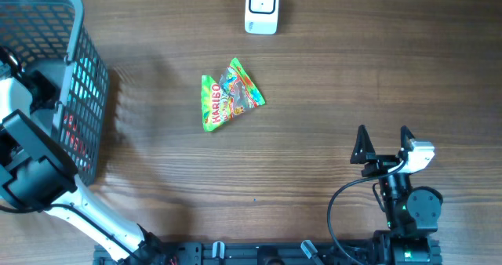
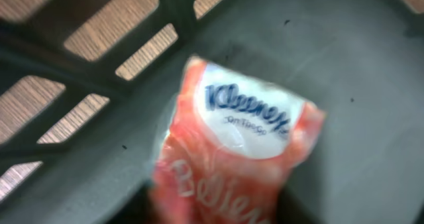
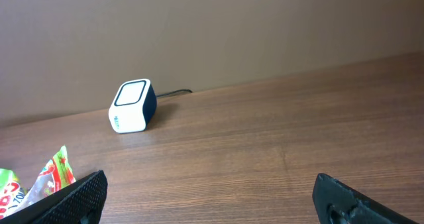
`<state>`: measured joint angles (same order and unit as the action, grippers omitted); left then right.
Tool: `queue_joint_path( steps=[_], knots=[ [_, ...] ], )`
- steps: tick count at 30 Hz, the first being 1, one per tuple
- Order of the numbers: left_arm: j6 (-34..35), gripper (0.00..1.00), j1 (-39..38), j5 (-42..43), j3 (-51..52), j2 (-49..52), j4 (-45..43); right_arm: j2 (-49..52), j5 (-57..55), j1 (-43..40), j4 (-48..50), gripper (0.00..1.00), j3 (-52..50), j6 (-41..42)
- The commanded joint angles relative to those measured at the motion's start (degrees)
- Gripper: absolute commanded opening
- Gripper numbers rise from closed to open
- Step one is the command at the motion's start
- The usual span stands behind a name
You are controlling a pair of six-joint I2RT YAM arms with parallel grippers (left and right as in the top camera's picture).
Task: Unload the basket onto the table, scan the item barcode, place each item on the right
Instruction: 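Reach the left gripper into the basket and grasp the Kleenex pack, then place the Kleenex pack on the table right of the Haribo bag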
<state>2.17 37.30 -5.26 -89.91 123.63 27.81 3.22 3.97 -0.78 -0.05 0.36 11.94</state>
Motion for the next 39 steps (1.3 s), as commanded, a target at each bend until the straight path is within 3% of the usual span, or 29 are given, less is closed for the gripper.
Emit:
queue_joint_path(
  steps=[1, 6, 10, 16, 18, 22, 26, 30, 39],
  knots=[
    [-0.46, 0.17, 0.48, -0.87, 0.68, 0.66, 2.67, 0.11, -0.96, 0.37, 0.13, 1.00, -0.07, 0.11],
    [-0.24, 0.20, 0.48, -0.85, 0.63, -6.84, 4.57, 0.11, -0.96, 0.37, 0.11, 1.00, -0.07, 0.11],
    [3.26, 0.20, 0.42, -0.02, 0.63, -20.17, 5.66, 0.11, -0.96, 0.37, 0.13, 1.00, -0.07, 0.09],
    [11.93, 0.18, -1.03, 14.88, 0.63, -41.11, 9.60, 0.11, -0.96, 0.37, 0.13, 1.00, -0.07, 0.09],
    [12.24, 0.21, -4.24, 19.37, 0.63, -46.86, 11.45, 0.11, -0.96, 0.37, 0.13, 1.00, -0.07, 0.09],
    [13.92, 0.20, -18.95, 20.68, 0.63, -53.40, 15.34, 0.11, -0.96, 0.37, 0.13, 0.99, -0.07, 0.09],
    [15.28, 0.20, -38.88, 18.01, 0.66, -51.39, 15.76, 0.11, -0.96, 0.37, 0.13, 1.00, -0.07, 0.07],
    [15.28, 0.19, -56.30, 12.28, 0.66, -42.29, 15.32, 0.11, -0.96, 0.37, 0.11, 1.00, -0.07, 0.11],
    [18.25, 0.19, -70.99, 12.02, 0.66, -20.15, 10.54, 0.11, -0.96, 0.37, 0.11, 1.00, -0.07, 0.09]
  ],
)
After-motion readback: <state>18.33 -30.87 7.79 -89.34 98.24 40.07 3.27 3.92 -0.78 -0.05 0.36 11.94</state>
